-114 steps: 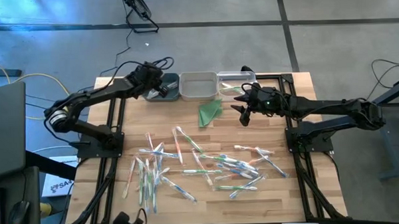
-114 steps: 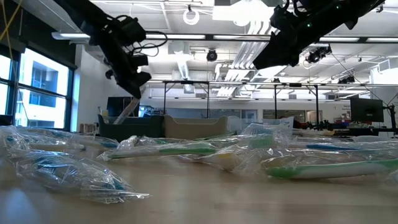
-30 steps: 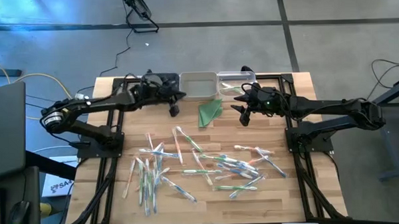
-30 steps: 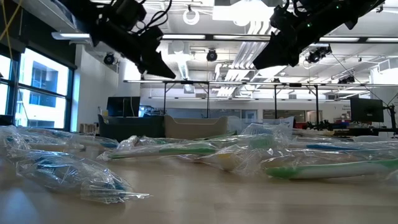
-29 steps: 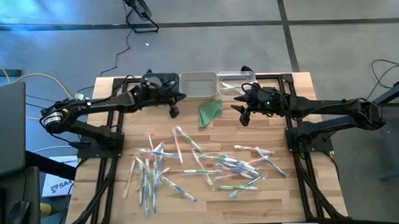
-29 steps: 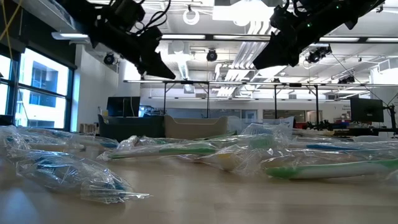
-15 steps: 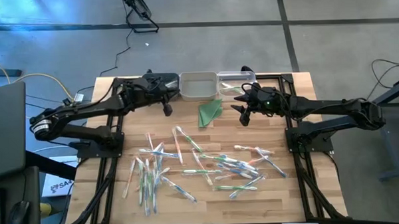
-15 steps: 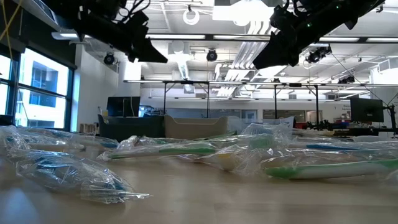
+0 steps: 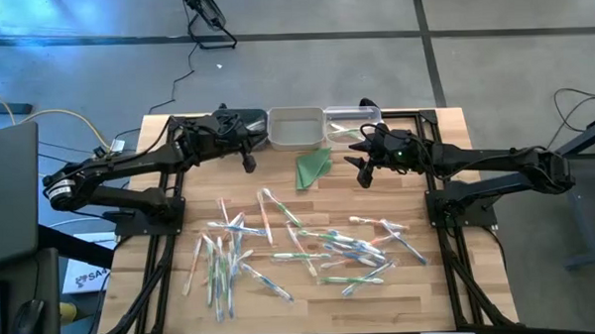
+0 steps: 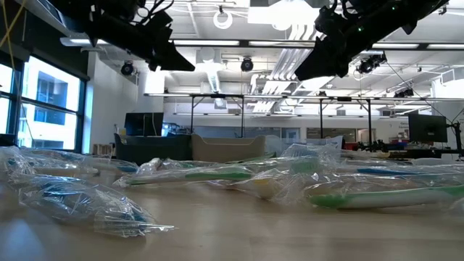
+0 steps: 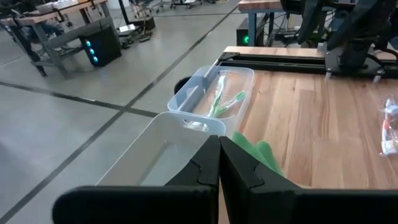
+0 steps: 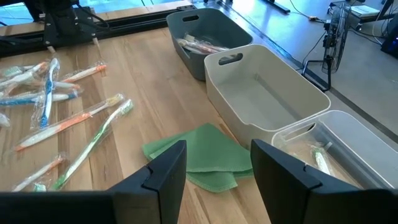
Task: Pick & Place Toothbrushes
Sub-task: Put the blue toothbrush into the gray bin
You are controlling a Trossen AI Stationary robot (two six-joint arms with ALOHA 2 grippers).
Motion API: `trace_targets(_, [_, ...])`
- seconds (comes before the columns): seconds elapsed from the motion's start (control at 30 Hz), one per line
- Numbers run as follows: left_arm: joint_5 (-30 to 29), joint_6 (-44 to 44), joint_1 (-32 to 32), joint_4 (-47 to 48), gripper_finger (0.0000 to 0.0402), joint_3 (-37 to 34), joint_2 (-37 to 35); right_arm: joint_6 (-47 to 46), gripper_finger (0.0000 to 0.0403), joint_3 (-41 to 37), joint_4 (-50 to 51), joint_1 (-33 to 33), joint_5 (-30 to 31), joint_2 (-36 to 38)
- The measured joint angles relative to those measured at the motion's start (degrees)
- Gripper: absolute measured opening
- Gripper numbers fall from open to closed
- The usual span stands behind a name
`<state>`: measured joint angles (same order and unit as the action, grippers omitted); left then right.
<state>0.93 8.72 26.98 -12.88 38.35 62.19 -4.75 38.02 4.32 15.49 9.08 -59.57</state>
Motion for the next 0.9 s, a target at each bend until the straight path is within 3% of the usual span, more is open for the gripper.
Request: trace_targets(0.9, [0.01,-0.12,0.00,1.92,0.0000,0.00,0.02,2.12,0.0171,-0.02,-0.58,0.00,-0.01,0.00])
